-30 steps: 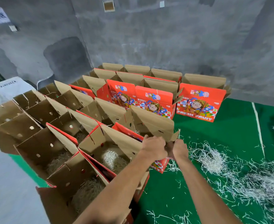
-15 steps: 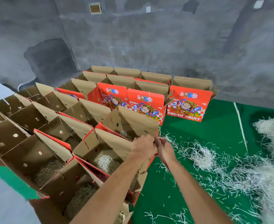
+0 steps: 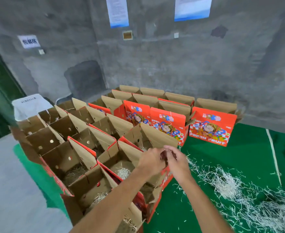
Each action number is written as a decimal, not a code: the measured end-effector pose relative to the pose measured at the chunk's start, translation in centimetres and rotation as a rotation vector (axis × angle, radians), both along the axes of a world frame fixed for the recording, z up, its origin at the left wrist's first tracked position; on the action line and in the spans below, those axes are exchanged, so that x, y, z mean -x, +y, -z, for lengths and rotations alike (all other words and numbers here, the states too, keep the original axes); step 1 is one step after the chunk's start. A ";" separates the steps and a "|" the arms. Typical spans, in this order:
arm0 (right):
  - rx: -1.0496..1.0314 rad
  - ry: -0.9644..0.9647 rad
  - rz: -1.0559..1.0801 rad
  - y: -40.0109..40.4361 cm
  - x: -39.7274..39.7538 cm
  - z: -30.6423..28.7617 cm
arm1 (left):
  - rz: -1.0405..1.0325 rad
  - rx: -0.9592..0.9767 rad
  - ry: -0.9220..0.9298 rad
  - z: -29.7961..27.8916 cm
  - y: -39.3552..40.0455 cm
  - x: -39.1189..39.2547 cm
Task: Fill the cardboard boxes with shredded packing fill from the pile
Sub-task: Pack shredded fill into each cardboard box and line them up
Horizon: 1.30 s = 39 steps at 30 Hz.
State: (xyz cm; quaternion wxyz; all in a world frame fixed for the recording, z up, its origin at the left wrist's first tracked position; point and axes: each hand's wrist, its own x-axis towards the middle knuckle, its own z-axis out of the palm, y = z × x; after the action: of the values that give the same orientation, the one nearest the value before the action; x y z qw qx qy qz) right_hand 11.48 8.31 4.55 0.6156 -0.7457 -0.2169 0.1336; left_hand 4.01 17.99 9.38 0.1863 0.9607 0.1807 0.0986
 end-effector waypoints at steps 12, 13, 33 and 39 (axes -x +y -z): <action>0.046 -0.073 -0.164 12.2 2.8 -4.3 | -0.109 0.034 -0.105 -3.4 12.2 3.5; 0.043 -0.080 -0.164 13.7 2.3 -4.5 | -0.112 0.050 -0.112 -3.5 13.8 3.1; 0.296 0.006 -0.080 42.5 -14.1 -0.7 | -0.089 -0.120 0.053 2.9 51.7 -21.8; 0.374 0.018 -0.044 44.0 -17.8 1.0 | -0.157 -0.077 0.163 6.6 55.3 -25.9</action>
State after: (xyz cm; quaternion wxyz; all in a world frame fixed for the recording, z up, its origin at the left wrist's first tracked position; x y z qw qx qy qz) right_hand 29.24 52.29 3.57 0.4651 -0.8410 -0.1992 0.1917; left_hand 29.87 73.24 2.75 0.1259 0.9549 0.2658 0.0414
